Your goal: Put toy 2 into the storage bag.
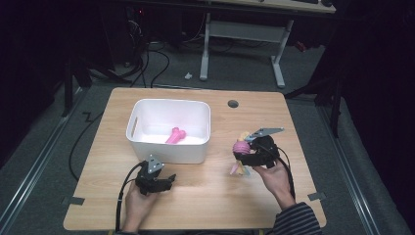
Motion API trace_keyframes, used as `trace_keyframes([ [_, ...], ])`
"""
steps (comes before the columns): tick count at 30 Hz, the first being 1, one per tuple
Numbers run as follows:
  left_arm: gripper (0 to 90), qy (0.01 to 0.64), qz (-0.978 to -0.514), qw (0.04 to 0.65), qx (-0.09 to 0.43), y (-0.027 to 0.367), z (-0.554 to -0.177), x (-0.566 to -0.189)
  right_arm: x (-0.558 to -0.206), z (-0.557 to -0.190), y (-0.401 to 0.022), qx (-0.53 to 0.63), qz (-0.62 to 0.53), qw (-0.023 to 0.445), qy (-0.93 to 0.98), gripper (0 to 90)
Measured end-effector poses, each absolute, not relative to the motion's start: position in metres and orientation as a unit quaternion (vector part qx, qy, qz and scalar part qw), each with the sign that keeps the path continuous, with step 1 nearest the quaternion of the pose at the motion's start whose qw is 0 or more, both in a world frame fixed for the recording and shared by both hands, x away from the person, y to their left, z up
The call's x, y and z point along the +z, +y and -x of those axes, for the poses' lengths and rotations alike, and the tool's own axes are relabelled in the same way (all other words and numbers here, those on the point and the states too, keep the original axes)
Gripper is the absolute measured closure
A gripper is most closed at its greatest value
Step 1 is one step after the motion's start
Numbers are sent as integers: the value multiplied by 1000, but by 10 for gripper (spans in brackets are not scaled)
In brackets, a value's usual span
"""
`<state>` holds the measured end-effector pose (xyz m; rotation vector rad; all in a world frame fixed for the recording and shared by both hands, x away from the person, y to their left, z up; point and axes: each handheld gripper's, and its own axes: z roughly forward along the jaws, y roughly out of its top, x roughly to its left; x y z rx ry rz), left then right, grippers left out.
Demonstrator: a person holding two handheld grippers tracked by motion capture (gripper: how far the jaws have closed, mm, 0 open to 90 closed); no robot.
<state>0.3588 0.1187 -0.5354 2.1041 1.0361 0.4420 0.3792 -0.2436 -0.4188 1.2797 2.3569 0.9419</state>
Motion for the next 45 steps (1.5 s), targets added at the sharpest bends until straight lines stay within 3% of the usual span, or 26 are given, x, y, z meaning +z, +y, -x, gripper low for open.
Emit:
trace_keyframes([
  [45, 280, 403, -820, 368, 173, 119, -359, -535, -334, -403, -202, 373, -356, 134, 846, 338],
])
